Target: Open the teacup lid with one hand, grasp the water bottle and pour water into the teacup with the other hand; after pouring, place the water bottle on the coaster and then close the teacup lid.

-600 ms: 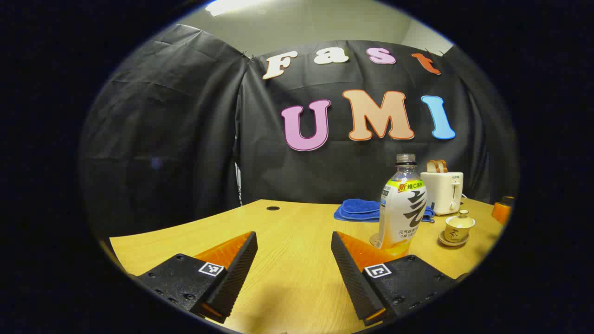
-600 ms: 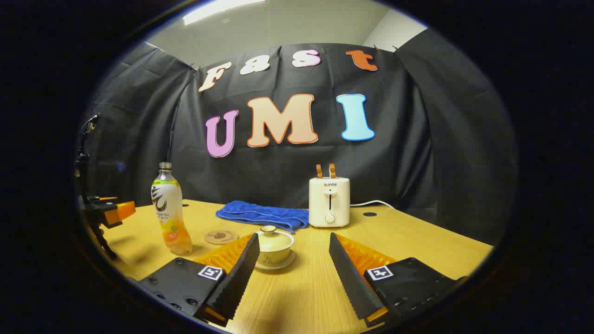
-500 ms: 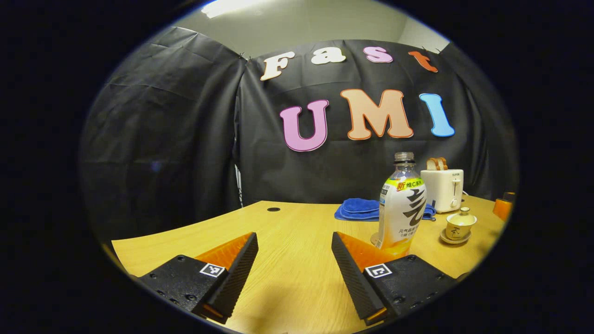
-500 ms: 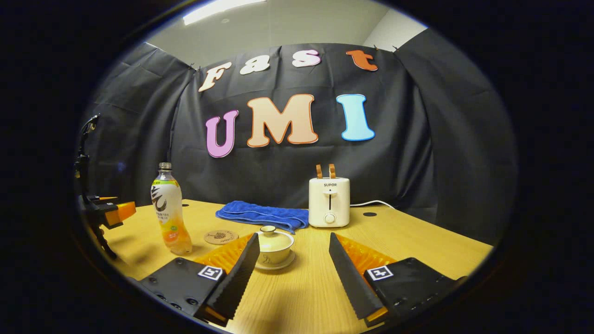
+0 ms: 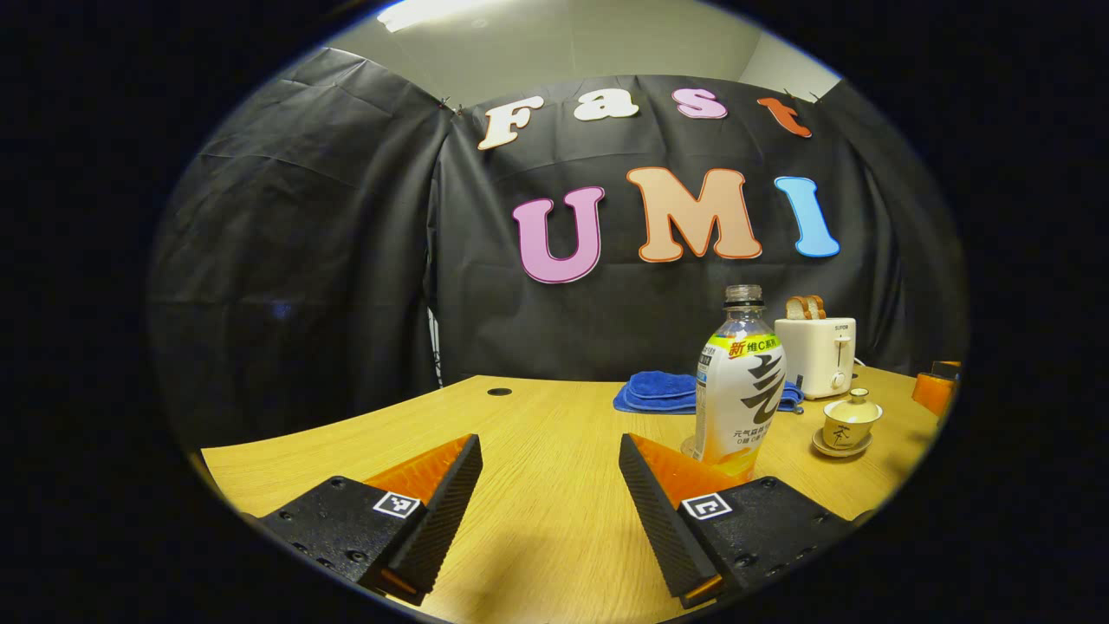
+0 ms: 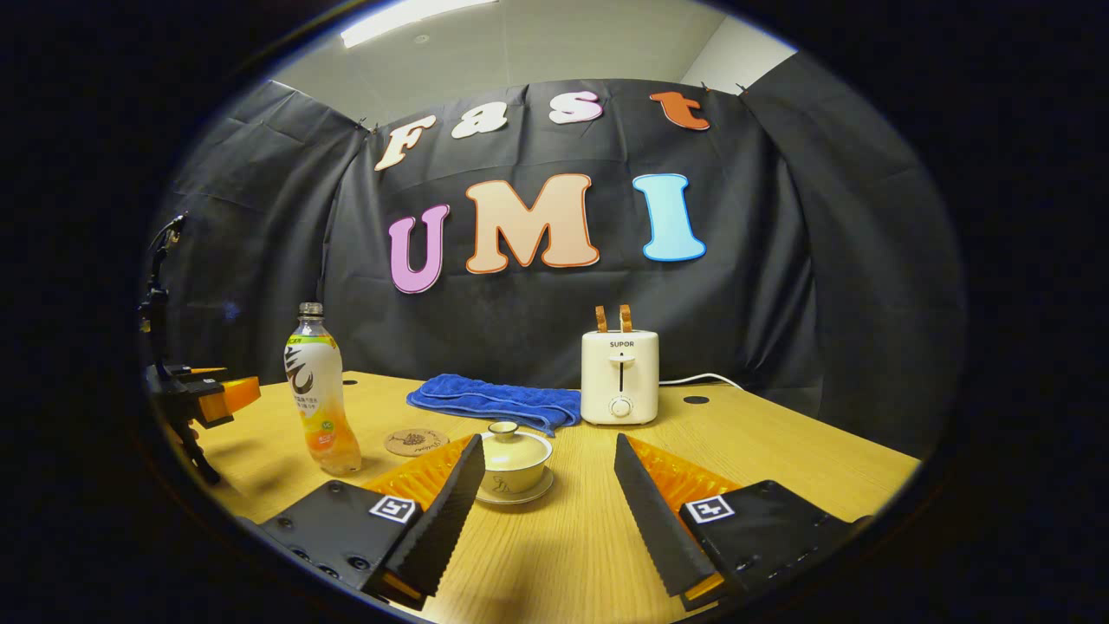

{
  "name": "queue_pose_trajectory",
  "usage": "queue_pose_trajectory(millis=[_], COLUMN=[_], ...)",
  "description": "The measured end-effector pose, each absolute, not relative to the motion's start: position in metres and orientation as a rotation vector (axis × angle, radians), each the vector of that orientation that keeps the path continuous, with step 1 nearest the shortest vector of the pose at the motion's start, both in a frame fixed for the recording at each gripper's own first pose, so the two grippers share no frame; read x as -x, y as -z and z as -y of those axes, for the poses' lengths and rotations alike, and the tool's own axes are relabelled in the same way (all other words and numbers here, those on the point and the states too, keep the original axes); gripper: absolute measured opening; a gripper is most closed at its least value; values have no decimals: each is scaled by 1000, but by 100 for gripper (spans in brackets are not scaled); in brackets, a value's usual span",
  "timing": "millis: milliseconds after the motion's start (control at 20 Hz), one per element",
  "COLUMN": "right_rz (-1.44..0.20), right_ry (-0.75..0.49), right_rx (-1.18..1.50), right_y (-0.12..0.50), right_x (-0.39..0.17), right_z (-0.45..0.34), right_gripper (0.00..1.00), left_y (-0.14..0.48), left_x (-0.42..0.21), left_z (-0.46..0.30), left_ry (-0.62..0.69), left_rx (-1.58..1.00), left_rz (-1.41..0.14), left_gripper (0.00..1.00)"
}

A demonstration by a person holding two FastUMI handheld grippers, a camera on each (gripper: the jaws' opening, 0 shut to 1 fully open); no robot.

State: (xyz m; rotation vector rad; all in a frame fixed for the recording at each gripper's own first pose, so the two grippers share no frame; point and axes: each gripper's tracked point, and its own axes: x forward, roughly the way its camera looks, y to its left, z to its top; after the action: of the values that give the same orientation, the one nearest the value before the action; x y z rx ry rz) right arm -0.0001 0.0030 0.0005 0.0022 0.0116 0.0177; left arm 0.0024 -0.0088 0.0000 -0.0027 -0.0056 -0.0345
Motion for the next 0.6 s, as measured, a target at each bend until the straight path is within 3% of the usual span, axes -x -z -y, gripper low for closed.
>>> queue_pose_trajectory(millis=[600], right_rz=[-13], right_ry=[3], right_rx=[-2], right_y=[0], right_x=[-1], right_z=[-1], right_gripper=[94], left_y=[1], left_x=[-3], left_z=[9], left_ry=[32], left_rx=[3], left_rz=[6], left_gripper=[93])
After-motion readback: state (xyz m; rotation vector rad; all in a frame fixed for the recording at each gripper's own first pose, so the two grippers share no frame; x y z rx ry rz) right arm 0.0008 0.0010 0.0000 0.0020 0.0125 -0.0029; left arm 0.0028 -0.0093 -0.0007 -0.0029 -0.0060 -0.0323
